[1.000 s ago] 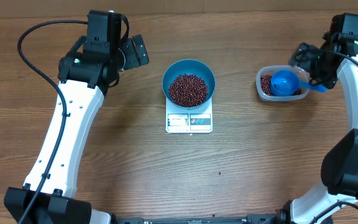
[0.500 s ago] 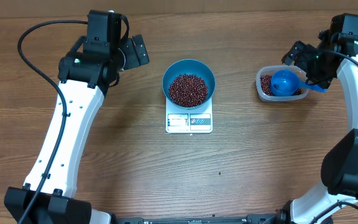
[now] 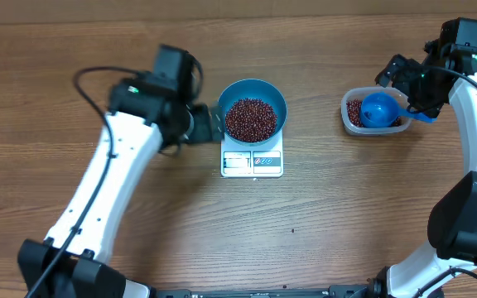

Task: Scoop item into bowl and weigh 150g on scale
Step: 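Move the left gripper in front of the scale display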

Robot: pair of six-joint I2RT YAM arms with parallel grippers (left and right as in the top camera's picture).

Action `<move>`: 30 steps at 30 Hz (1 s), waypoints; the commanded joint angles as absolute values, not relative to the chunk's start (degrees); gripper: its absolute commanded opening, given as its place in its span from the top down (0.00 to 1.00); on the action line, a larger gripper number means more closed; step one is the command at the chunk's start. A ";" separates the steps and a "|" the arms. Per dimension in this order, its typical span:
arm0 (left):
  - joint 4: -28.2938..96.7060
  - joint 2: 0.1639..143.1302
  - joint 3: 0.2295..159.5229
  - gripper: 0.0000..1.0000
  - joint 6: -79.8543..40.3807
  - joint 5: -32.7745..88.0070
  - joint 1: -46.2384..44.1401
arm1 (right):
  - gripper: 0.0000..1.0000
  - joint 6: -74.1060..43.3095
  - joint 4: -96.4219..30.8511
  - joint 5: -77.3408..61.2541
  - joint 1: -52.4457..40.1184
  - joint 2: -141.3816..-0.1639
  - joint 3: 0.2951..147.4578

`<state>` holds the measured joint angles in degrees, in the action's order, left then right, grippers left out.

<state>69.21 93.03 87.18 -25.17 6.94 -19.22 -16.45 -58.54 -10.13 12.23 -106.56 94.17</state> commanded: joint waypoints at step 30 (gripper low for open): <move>44.49 93.65 62.72 0.01 -33.52 -5.06 -36.40 | 0.00 -16.03 -58.41 -10.37 11.97 -106.00 94.45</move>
<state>44.51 93.67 63.07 -32.73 -2.46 -36.42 -16.45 -58.57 -10.17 12.23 -106.56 94.17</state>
